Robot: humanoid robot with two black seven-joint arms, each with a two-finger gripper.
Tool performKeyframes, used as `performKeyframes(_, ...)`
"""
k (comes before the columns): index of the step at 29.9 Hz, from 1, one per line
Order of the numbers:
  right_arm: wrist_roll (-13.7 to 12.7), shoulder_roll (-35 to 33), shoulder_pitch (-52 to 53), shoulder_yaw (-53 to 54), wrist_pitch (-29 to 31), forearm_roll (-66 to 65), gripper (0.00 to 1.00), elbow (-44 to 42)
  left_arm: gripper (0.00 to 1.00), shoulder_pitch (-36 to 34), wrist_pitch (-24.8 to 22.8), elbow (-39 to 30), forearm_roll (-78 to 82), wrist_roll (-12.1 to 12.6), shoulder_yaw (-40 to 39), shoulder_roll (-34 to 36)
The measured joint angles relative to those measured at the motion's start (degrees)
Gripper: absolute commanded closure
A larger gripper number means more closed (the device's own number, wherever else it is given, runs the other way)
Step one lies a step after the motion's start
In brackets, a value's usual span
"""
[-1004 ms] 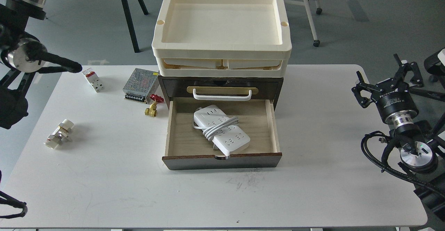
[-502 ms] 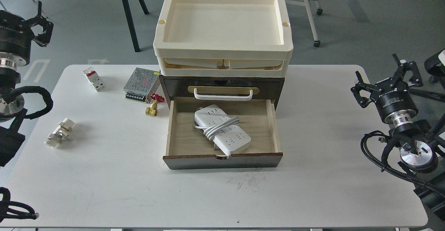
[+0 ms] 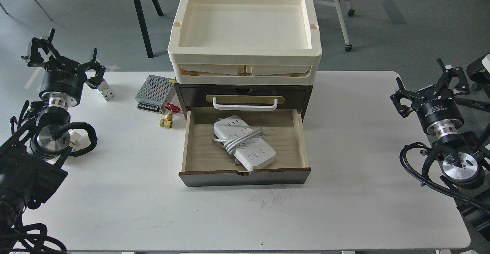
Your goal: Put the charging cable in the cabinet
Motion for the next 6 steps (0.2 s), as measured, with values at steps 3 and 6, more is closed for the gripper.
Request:
performKeyframes(3, 1.0, 0.0, 0.0, 1.9, 0.0, 0.0, 0.00, 0.0, 0.00, 0.0, 0.0, 0.0, 0.0, 0.0, 0.3, 0.0)
performKeyframes(6, 3.3, 0.0, -0.2, 3.5, 0.1, 0.0, 0.00, -0.2, 0.00, 0.1, 0.0, -0.1, 0.0, 0.1, 0.3, 0.0)
